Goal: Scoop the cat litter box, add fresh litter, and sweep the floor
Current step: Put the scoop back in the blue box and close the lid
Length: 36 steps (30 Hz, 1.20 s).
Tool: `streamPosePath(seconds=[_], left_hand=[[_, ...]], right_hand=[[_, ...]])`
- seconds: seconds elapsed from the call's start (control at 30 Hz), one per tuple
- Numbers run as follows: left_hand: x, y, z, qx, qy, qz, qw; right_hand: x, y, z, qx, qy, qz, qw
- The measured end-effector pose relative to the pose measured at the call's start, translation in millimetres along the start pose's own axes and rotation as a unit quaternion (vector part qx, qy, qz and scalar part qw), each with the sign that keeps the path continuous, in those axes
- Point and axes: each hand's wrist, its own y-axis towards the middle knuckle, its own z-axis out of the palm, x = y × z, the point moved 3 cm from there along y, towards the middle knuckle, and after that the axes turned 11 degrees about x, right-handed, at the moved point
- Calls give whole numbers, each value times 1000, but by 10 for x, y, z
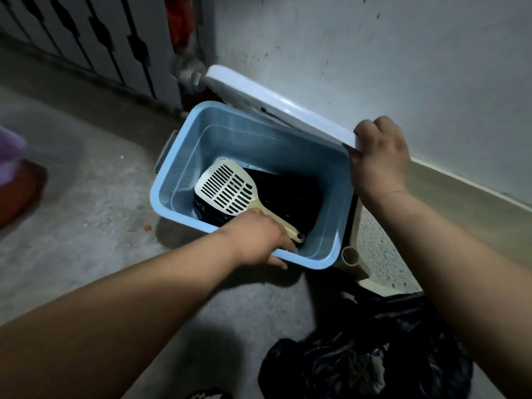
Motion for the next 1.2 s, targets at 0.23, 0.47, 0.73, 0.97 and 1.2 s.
streamPosePath(seconds=[0.23, 0.47, 0.73, 0.97, 1.2], left_hand=[[-77, -42, -116, -11, 49, 19, 999], [-39, 15, -8, -60, 22, -49, 997], [49, -258, 170, -244, -14, -94, 965], [187, -785, 451, -423, -182, -311, 831], [236, -835, 441, -490, -683, -376, 390]], right_hand=[[7, 164, -243, 5, 7, 8, 1000], [179, -272, -251, -61, -13, -68, 996], [326, -1065, 35, -10, 14, -178, 984], [300, -1245, 206, 87, 10, -197, 976], [329, -1274, 254, 67, -2, -240, 968]])
